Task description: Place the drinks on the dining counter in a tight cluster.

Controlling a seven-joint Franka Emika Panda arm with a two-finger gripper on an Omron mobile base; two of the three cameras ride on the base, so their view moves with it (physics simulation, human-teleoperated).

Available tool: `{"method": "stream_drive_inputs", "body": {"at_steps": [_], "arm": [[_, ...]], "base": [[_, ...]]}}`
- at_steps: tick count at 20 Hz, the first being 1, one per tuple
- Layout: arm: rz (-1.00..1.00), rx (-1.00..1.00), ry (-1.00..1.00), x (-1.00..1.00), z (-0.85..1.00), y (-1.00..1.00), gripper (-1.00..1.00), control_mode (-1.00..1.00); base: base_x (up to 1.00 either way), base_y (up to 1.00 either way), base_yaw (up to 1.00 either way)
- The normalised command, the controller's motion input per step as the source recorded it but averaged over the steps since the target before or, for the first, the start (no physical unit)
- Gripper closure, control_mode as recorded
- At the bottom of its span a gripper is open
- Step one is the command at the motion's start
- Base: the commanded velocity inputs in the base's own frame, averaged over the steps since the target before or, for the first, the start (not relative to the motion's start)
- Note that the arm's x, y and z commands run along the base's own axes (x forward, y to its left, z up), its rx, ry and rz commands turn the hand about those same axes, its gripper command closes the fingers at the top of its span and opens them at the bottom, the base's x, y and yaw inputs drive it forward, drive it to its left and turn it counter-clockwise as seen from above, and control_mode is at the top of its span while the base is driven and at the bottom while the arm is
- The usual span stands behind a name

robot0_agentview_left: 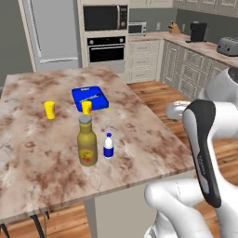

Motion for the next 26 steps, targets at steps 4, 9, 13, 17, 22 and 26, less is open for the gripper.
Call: {"method": "stream_drive_inputs", "body": {"at_steps": [4, 9, 13, 17, 22, 26], "arm": [[0.0, 0.01, -0.04, -0.2, 0.0, -0.03, -1.0, -1.0], [-0.01, 0.01, -0.05, -0.18, 0.0, -0.05, -1.0, 1.0], [0.0, 0.0, 0.0, 0.0, 0.0, 0.0, -1.0, 1.0], [0.0, 0.0, 0.0, 0.0, 0.0, 0.0, -1.0, 1.0], [0.0, 0.0, 0.0, 0.0, 0.0, 0.0, -1.0, 1.0], [0.0, 0.0, 0.0, 0.0, 0.0, 0.0, -1.0, 1.0]], "base": [[0.0, 0.0, 0.0], [-0.79, -0.4, -0.16], [-0.82, -0.28, -0.58], [-0.17, -0.1, -0.75], [0.0, -0.02, -0.91], [0.02, 0.0, -0.95]]}}
